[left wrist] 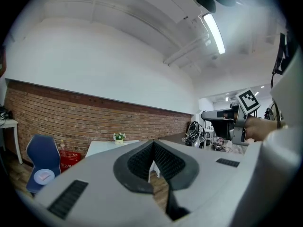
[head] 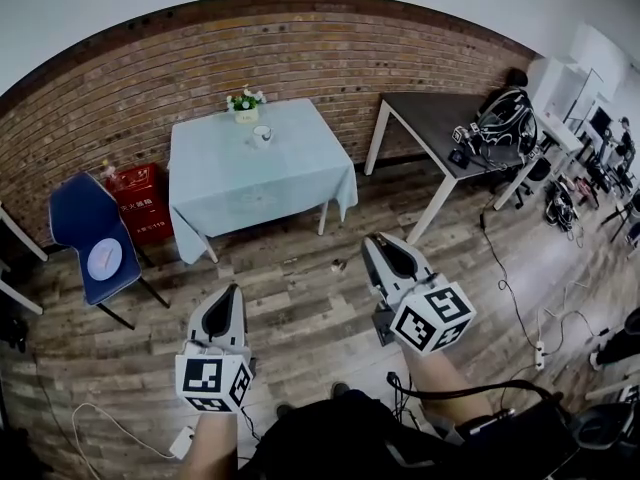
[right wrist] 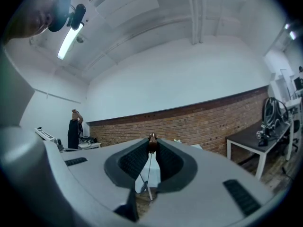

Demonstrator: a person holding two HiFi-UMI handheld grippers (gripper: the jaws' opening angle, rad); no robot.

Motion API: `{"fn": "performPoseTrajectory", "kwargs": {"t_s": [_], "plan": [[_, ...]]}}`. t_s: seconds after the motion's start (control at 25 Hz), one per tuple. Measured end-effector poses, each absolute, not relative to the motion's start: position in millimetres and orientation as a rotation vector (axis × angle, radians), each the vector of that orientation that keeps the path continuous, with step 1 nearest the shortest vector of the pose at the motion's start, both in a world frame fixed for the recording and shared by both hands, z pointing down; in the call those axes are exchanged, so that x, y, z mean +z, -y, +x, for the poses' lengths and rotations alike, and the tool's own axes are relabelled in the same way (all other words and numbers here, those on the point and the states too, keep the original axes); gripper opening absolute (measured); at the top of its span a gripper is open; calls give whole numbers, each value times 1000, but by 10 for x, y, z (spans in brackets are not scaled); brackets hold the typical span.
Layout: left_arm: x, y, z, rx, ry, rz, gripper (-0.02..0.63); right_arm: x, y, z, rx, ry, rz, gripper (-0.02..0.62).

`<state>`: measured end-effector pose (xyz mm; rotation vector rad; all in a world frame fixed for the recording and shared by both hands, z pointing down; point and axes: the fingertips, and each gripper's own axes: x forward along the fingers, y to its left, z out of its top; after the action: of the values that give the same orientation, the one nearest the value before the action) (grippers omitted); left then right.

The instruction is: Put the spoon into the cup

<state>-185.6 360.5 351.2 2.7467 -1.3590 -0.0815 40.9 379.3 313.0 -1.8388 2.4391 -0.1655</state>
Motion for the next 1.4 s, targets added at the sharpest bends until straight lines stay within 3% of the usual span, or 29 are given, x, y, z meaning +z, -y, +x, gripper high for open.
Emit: {"fn": "performPoseTrajectory", "kwargs": {"t_s": [0.76,1.4], "plan": [[3720,-3172,-2430,-70,1387,2712,9,3194,-3240,-106,-149,-2466,-1804,57],[3623,-1868,-1677,-17,1453,2705,9,3161,-1905,560,-124,-2510,-1720,57]]}}
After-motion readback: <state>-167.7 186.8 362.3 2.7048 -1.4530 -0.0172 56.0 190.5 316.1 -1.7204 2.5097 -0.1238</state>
